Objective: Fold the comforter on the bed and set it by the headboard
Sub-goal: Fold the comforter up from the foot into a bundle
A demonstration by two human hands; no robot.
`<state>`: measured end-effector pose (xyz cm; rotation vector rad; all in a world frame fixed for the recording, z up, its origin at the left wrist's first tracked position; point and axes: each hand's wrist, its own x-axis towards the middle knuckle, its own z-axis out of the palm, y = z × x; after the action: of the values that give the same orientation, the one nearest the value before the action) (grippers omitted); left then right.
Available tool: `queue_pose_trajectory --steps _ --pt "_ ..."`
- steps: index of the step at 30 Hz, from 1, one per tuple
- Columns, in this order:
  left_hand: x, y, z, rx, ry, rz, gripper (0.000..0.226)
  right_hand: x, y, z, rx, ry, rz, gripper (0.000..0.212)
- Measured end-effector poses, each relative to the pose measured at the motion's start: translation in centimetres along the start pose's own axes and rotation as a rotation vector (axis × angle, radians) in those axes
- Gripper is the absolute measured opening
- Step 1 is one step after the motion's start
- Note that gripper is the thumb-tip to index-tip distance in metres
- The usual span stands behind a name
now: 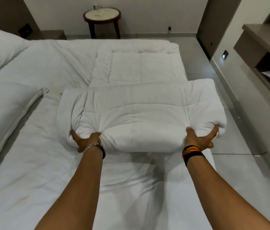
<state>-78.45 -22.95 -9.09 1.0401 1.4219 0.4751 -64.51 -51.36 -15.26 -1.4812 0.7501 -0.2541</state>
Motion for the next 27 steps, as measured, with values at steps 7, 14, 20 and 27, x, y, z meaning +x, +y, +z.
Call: queue_pose_trajectory --steps 7,14,20,27 --pt "-8.9 -4.7 -9.8 0.019 0.019 0.002 0.108 -7.1 -0.1 -13.4 -0.039 -0.03 0.083 0.101" --pt "-19.6 -15.7 -24.8 0.177 0.092 -0.103 0.112 -16.3 4.5 -33.5 -0.254 -0.006 0.245 0.103" --pt "-22.6 -17.6 -29.5 0.256 0.146 -0.12 0.116 -19.6 3.6 -39.1 -0.287 0.022 0.245 0.104" --pt "-17.6 -9.4 -20.8 0.265 0.125 0.207 0.099 -14.2 -2.6 -28.9 -0.202 -0.037 -0.037 0.098"
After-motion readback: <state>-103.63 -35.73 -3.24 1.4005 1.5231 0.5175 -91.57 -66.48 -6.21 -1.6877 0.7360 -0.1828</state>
